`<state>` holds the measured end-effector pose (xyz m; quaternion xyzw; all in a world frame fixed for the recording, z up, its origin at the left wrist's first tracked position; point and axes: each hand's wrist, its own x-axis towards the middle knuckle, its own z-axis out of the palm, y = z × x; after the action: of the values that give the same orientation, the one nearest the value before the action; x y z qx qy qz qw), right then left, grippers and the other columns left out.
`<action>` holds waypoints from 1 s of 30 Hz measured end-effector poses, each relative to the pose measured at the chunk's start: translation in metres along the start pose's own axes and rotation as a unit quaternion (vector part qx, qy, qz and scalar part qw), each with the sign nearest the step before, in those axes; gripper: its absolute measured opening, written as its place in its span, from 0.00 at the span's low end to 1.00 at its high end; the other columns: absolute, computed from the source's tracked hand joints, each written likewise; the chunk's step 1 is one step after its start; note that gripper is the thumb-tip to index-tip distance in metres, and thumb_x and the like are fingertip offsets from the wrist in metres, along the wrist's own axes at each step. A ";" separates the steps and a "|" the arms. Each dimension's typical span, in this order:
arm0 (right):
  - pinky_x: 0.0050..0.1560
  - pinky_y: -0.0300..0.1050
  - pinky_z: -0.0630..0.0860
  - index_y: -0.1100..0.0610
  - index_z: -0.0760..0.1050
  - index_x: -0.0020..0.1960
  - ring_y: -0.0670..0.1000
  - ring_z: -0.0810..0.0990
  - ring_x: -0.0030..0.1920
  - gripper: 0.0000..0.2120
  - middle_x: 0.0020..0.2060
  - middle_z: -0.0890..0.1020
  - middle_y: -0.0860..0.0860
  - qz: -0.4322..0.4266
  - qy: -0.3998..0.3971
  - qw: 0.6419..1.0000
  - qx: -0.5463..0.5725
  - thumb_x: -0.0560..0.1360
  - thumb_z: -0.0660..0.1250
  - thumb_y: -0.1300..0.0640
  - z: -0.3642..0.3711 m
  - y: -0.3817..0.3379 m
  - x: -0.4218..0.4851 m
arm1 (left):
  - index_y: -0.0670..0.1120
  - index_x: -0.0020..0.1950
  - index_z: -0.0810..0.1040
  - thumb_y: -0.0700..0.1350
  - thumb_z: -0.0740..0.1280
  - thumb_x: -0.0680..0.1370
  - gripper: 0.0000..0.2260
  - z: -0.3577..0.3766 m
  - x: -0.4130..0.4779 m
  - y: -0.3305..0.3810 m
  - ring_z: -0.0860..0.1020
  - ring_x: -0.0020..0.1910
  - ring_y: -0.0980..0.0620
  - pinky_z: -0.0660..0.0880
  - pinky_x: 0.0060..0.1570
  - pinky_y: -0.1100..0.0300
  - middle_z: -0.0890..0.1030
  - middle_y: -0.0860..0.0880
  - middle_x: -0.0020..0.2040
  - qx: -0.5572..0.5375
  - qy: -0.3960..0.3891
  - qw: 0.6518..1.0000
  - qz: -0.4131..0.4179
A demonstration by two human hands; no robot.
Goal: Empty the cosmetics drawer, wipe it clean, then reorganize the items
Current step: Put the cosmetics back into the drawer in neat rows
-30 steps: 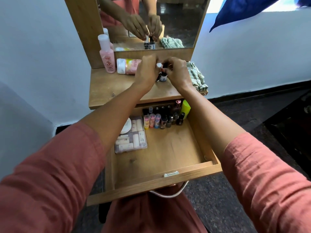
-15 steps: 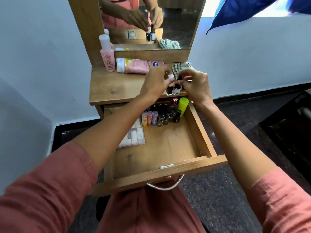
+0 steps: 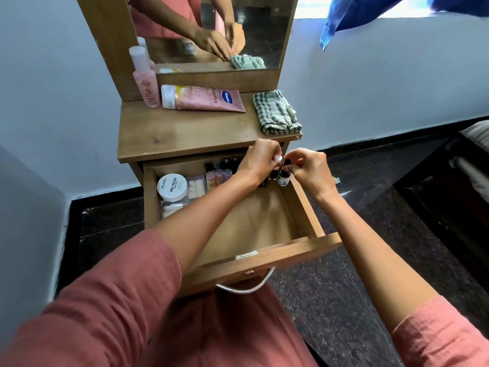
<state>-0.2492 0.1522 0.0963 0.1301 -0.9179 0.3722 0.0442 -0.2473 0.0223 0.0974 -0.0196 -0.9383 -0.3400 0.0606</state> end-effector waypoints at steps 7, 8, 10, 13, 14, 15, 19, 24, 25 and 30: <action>0.52 0.54 0.77 0.62 0.80 0.48 0.58 0.81 0.47 0.10 0.46 0.83 0.59 0.000 -0.028 0.999 -0.042 0.67 0.69 0.69 0.013 0.009 -0.004 | 0.43 0.45 0.79 0.38 0.64 0.74 0.04 0.017 0.006 -0.009 0.80 0.49 0.42 0.76 0.44 0.54 0.82 0.43 0.47 0.036 -0.015 0.999 -0.017; 0.52 0.53 0.77 0.62 0.80 0.48 0.59 0.81 0.48 0.11 0.47 0.83 0.60 -0.004 -0.034 0.998 -0.058 0.67 0.68 0.69 0.015 0.010 -0.004 | 0.43 0.45 0.79 0.38 0.64 0.74 0.05 0.018 0.007 -0.009 0.80 0.50 0.42 0.74 0.43 0.55 0.82 0.42 0.48 0.045 -0.015 0.999 -0.016; 0.51 0.53 0.76 0.63 0.80 0.49 0.60 0.80 0.49 0.11 0.48 0.82 0.61 -0.014 -0.048 0.994 -0.093 0.68 0.66 0.70 0.017 0.009 -0.004 | 0.41 0.47 0.79 0.37 0.64 0.74 0.06 0.022 0.007 -0.010 0.78 0.51 0.42 0.71 0.41 0.56 0.80 0.41 0.50 0.061 -0.015 0.998 -0.006; 0.50 0.52 0.75 0.65 0.80 0.50 0.61 0.78 0.49 0.12 0.47 0.80 0.62 -0.020 -0.069 0.989 -0.126 0.69 0.64 0.71 0.021 0.012 -0.005 | 0.39 0.48 0.79 0.36 0.65 0.74 0.06 0.027 0.007 -0.012 0.75 0.53 0.42 0.67 0.41 0.57 0.77 0.40 0.51 0.085 -0.018 0.996 0.013; 0.49 0.52 0.75 0.65 0.79 0.50 0.61 0.78 0.49 0.11 0.47 0.79 0.62 -0.020 -0.071 0.988 -0.133 0.69 0.63 0.71 0.022 0.013 -0.004 | 0.38 0.49 0.78 0.37 0.64 0.74 0.06 0.028 0.007 -0.012 0.74 0.54 0.42 0.67 0.42 0.56 0.77 0.40 0.52 0.091 -0.020 0.996 0.016; 0.49 0.52 0.75 0.66 0.79 0.50 0.61 0.78 0.49 0.11 0.47 0.79 0.62 -0.021 -0.071 0.987 -0.141 0.69 0.63 0.70 0.024 0.015 -0.004 | 0.37 0.50 0.78 0.37 0.64 0.75 0.07 0.029 0.007 -0.012 0.73 0.55 0.42 0.68 0.43 0.54 0.76 0.39 0.52 0.098 -0.021 0.995 0.018; 0.52 0.56 0.75 0.66 0.78 0.49 0.61 0.75 0.52 0.10 0.48 0.78 0.62 -0.027 -0.081 0.980 -0.179 0.69 0.64 0.69 0.031 0.018 -0.002 | 0.36 0.51 0.76 0.37 0.63 0.75 0.07 0.031 0.007 -0.012 0.72 0.58 0.40 0.71 0.48 0.50 0.75 0.38 0.54 0.134 -0.027 0.990 0.031; 0.51 0.57 0.74 0.66 0.75 0.49 0.62 0.74 0.53 0.09 0.49 0.78 0.62 -0.031 -0.068 0.978 -0.193 0.69 0.65 0.68 0.033 0.019 -0.003 | 0.35 0.52 0.75 0.35 0.62 0.76 0.08 0.032 0.006 -0.011 0.72 0.59 0.39 0.71 0.50 0.50 0.75 0.37 0.55 0.156 -0.027 0.986 0.043; 0.51 0.57 0.74 0.66 0.74 0.50 0.61 0.74 0.54 0.09 0.50 0.77 0.62 -0.034 -0.068 0.978 -0.196 0.70 0.65 0.68 0.032 0.019 -0.004 | 0.35 0.53 0.75 0.35 0.61 0.76 0.08 0.032 0.005 -0.011 0.71 0.59 0.39 0.71 0.50 0.50 0.75 0.38 0.55 0.157 -0.028 0.986 0.044; 0.52 0.56 0.74 0.66 0.72 0.53 0.60 0.73 0.56 0.11 0.53 0.74 0.61 -0.032 -0.078 0.975 -0.204 0.71 0.64 0.68 0.032 0.018 -0.006 | 0.35 0.52 0.75 0.37 0.61 0.76 0.08 0.031 0.003 -0.012 0.71 0.59 0.40 0.70 0.49 0.50 0.74 0.37 0.55 0.143 -0.038 0.988 0.041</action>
<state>-0.2476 0.1436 0.0603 0.1766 -0.9704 0.1644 0.0101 -0.2544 0.0333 0.0668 -0.0616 -0.9773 -0.1984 0.0411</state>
